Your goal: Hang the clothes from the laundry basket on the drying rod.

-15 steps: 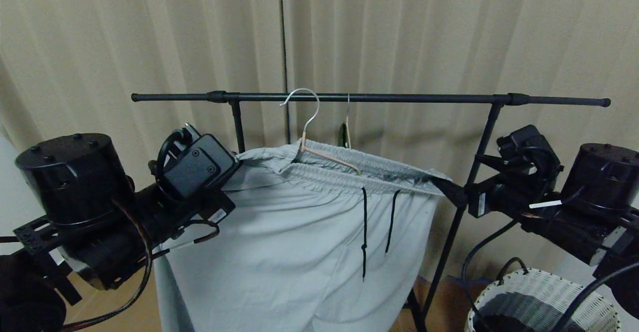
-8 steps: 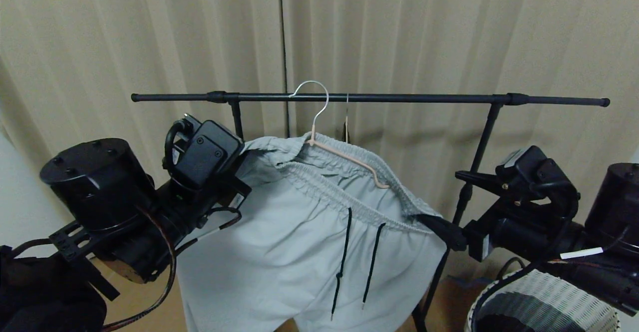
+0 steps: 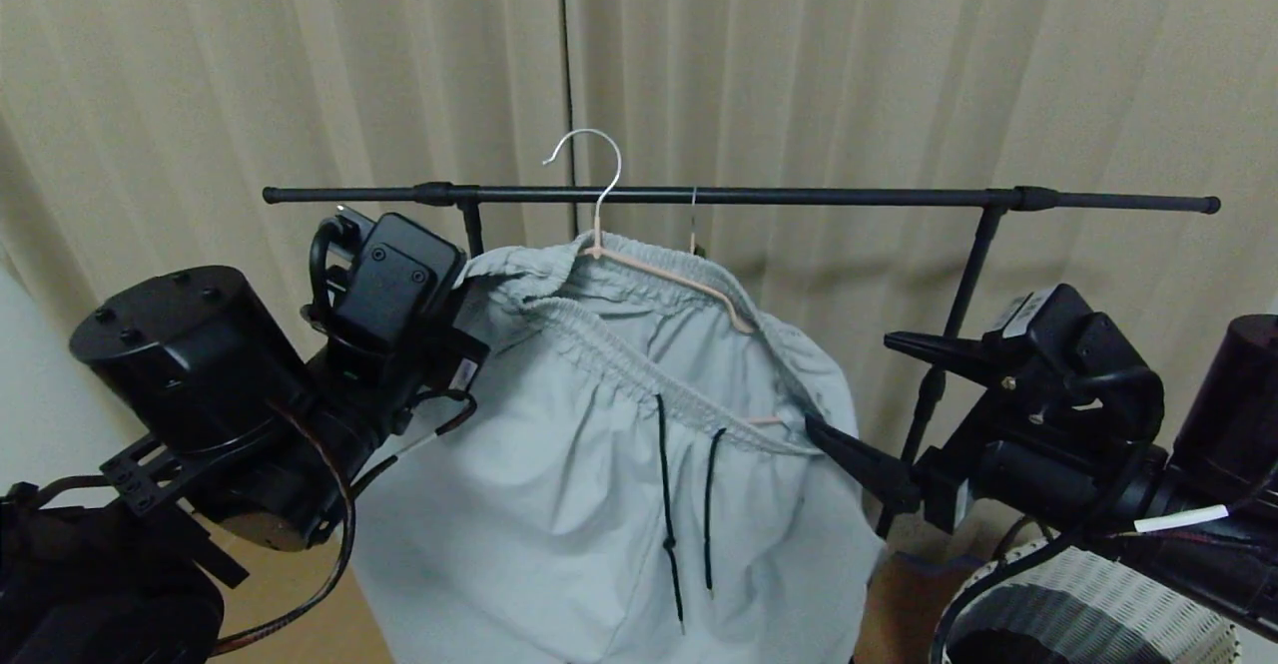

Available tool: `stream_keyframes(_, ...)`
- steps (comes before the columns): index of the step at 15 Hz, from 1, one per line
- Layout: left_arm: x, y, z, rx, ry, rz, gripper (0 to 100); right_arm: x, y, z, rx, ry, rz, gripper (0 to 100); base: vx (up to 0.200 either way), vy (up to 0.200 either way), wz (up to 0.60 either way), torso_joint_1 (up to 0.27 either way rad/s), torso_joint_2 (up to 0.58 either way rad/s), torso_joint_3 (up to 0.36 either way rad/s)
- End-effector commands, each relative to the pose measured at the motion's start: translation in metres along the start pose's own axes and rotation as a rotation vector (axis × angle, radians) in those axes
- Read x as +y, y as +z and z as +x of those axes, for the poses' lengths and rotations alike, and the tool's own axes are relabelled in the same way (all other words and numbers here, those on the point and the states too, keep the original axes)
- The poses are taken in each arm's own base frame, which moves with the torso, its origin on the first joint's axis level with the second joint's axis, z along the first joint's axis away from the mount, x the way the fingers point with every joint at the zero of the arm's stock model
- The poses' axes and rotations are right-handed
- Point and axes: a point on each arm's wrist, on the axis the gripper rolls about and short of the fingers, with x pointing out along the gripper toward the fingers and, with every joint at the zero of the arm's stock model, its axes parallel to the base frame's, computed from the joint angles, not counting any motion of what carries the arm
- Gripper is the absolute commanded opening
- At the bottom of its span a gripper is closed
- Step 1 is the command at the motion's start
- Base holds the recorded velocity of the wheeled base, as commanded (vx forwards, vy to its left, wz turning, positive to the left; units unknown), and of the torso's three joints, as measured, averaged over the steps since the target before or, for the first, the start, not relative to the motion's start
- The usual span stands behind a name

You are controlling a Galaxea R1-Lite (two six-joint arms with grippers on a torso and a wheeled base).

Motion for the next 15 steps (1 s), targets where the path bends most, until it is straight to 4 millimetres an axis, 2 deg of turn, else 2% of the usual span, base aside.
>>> stream_keyframes(1, -0.001, 0.001, 0.0, -0.003, -0.003, -0.006, 0, 0.004, 0.003, 0.001, -0.01, 0.015, -0.008, 100, 0.0, 0.0, 0.0, 0.0, 0.0, 0.0)
stream_keyframes(3, -0.003, 0.003, -0.001, -0.011, -0.011, -0.016, 0, 0.002, 0.008, 0.003, -0.026, 0.009, -0.019, 100, 0.0, 0.0, 0.0, 0.0, 0.0, 0.0)
stream_keyframes(6, -0.011, 0.018, -0.009, -0.067, -0.055, -0.035, 0, -0.003, 0.024, 0.011, -0.035, 0.005, -0.05, 100, 0.0, 0.0, 0.0, 0.0, 0.0, 0.0)
stream_keyframes(10, -0.011, 0.029, -0.019, -0.116, -0.085, -0.048, 0, -0.009, 0.042, 0.032, -0.044, -0.009, -0.105, 100, 0.0, 0.0, 0.0, 0.0, 0.0, 0.0)
stream_keyframes(12, -0.01, 0.031, -0.022, -0.157, -0.134, -0.046, 0, -0.012, 0.05, 0.049, -0.044, -0.012, -0.111, 100, 0.0, 0.0, 0.0, 0.0, 0.0, 0.0)
stream_keyframes(14, -0.015, 0.035, -0.025, -0.178, -0.166, -0.049, 0, -0.016, 0.051, 0.066, -0.034, -0.022, -0.132, 100, 0.0, 0.0, 0.0, 0.0, 0.0, 0.0)
stream_keyframes(15, -0.016, 0.036, -0.026, -0.185, -0.174, -0.05, 0, -0.019, 0.049, 0.069, -0.029, -0.029, -0.137, 100, 0.0, 0.0, 0.0, 0.0, 0.0, 0.0)
